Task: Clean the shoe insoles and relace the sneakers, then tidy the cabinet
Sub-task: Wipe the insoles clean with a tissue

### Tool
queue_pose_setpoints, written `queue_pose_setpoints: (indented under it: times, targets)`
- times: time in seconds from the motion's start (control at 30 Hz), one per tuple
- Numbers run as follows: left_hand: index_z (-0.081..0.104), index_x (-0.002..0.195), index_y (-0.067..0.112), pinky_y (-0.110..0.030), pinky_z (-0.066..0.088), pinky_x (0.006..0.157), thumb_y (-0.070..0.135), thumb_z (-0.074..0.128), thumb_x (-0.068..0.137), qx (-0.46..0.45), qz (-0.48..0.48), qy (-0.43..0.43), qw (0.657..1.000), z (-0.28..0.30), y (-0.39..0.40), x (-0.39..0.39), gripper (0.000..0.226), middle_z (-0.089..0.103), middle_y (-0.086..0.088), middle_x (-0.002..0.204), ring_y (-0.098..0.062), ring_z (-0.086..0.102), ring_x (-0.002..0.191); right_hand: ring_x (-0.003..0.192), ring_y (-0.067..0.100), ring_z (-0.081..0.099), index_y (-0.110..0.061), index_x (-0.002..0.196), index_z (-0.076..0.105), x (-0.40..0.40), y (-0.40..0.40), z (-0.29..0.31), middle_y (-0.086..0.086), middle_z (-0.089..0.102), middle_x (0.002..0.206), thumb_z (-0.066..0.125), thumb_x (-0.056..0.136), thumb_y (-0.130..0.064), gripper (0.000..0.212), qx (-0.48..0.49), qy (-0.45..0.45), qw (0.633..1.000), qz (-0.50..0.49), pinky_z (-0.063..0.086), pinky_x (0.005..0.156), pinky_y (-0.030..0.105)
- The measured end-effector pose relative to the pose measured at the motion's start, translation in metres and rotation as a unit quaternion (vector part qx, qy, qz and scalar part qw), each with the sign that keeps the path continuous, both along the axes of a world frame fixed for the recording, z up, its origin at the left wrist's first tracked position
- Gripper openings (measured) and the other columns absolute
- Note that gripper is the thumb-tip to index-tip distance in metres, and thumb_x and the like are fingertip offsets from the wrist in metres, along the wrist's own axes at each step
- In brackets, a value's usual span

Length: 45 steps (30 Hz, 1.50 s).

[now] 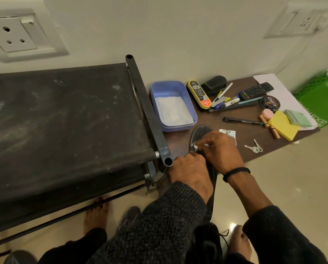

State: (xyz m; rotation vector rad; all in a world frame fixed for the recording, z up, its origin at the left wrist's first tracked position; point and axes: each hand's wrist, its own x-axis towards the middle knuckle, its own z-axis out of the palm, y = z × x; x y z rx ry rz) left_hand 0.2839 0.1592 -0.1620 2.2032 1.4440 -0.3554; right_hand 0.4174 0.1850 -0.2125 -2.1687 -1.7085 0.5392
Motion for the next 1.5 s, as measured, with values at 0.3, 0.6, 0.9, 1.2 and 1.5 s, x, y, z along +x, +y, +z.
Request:
queue_pose_setpoints:
  times: [0.3, 0.6, 0.9, 1.2, 1.5]
  targets:
    - [0.016, 0.159, 0.012, -0.044, 0.045, 0.096, 0.023, 0.063, 0.093, -0.051, -0.01, 0.021, 0.998, -0.001, -0.001, -0.006, 0.082, 0.049, -0.013, 0.142, -0.033, 0.05, 0.127, 0.104, 0.028, 0.066, -0.012, 0.107, 0.078, 0.002, 0.041, -0.01, 0.01, 0.074, 0.11, 0.066, 0.093, -0.008, 0.019, 0.075, -0.025, 0.985, -0.151, 0.049, 0.097, 0.037]
    - [0.017, 0.159, 0.013, -0.044, 0.046, 0.095, 0.022, 0.065, 0.091, -0.052, -0.005, 0.007, 0.999, -0.005, 0.001, -0.008, 0.083, 0.051, -0.013, 0.139, -0.033, 0.051, 0.126, 0.093, 0.027, 0.065, -0.009, 0.103, 0.077, -0.008, 0.039, -0.011, 0.014, 0.074, 0.102, 0.061, 0.096, -0.012, 0.017, 0.071, -0.068, 0.993, -0.06, 0.05, 0.088, 0.037]
    - [0.041, 0.146, 0.015, -0.042, 0.049, 0.088, 0.022, 0.065, 0.094, -0.034, 0.018, 0.003, 0.999, -0.007, 0.002, 0.005, 0.058, 0.053, -0.005, 0.137, -0.029, 0.053, 0.127, 0.095, 0.021, 0.063, -0.012, 0.095, 0.081, -0.006, 0.013, -0.008, 0.007, 0.069, 0.105, 0.073, 0.086, -0.005, 0.014, 0.039, -0.009, 0.997, 0.071, 0.052, 0.089, 0.03]
    - [0.044, 0.141, 0.015, -0.039, 0.048, 0.09, 0.025, 0.066, 0.094, -0.006, -0.014, 0.003, 1.0, -0.007, -0.001, 0.003, 0.053, 0.054, -0.008, 0.135, -0.028, 0.055, 0.123, 0.074, -0.001, 0.057, -0.015, 0.086, 0.081, -0.002, 0.017, -0.002, -0.003, 0.07, 0.091, 0.076, 0.085, -0.008, 0.009, -0.005, 0.022, 0.998, 0.057, 0.043, 0.07, 0.002]
    - [0.028, 0.153, 0.007, -0.042, 0.048, 0.092, 0.02, 0.07, 0.089, -0.049, 0.001, -0.006, 0.999, -0.002, 0.0, 0.0, 0.077, 0.049, -0.012, 0.14, -0.031, 0.05, 0.127, 0.099, 0.023, 0.062, -0.011, 0.101, 0.079, 0.001, 0.045, -0.008, 0.01, 0.072, 0.108, 0.068, 0.092, -0.009, 0.014, 0.109, -0.019, 0.991, -0.08, 0.047, 0.094, 0.036]
